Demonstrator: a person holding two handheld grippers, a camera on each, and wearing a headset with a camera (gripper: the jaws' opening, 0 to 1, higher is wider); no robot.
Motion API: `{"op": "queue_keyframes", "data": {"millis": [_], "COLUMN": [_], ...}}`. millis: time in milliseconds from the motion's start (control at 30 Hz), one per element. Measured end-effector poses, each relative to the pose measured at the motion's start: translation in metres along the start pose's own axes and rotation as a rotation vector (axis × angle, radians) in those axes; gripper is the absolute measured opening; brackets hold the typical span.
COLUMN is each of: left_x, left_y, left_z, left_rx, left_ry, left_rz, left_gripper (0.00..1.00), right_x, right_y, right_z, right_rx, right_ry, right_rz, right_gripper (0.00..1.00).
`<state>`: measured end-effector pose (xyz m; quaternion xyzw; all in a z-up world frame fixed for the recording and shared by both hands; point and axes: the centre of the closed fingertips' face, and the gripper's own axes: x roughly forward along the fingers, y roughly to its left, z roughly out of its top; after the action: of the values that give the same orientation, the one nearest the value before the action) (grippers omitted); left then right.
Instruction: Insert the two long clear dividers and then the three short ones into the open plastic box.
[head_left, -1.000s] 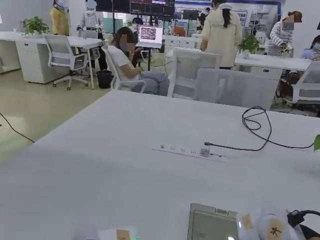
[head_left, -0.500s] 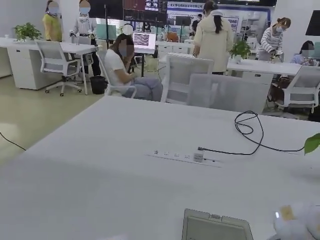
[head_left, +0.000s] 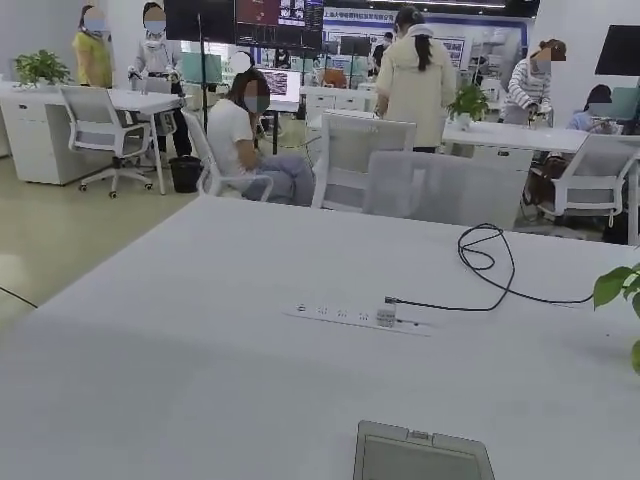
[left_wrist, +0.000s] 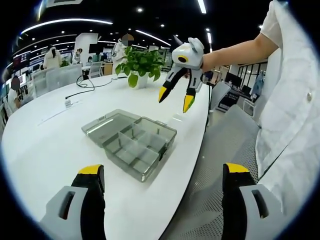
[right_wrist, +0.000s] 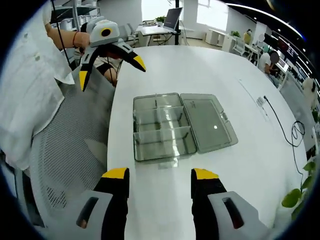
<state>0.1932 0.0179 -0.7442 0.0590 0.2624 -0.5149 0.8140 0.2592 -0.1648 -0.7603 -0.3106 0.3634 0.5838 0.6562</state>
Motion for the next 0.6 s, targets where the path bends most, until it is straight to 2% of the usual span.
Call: {"op": "queue_keyframes", "data": {"millis": [367,600], "left_x": [-0.003,-0.004], "left_y": [0.002,0.004], "left_z": [-0.003,-0.003], "left_rx": [-0.009,-0.010], "left_ry": [0.005,0.008], "left_rz": [0.006,0.006], "left_gripper": [1.00,1.00], "right_x": [-0.009,-0.005], "right_y": [-0.003,-0.007], "right_z": [-0.073,-0.111], "right_rx": [0.012,-0.037], "right_ry": [0.153,0.270], "right_rz": [0.008,0.027], "right_gripper": [0.53,0.53]}}
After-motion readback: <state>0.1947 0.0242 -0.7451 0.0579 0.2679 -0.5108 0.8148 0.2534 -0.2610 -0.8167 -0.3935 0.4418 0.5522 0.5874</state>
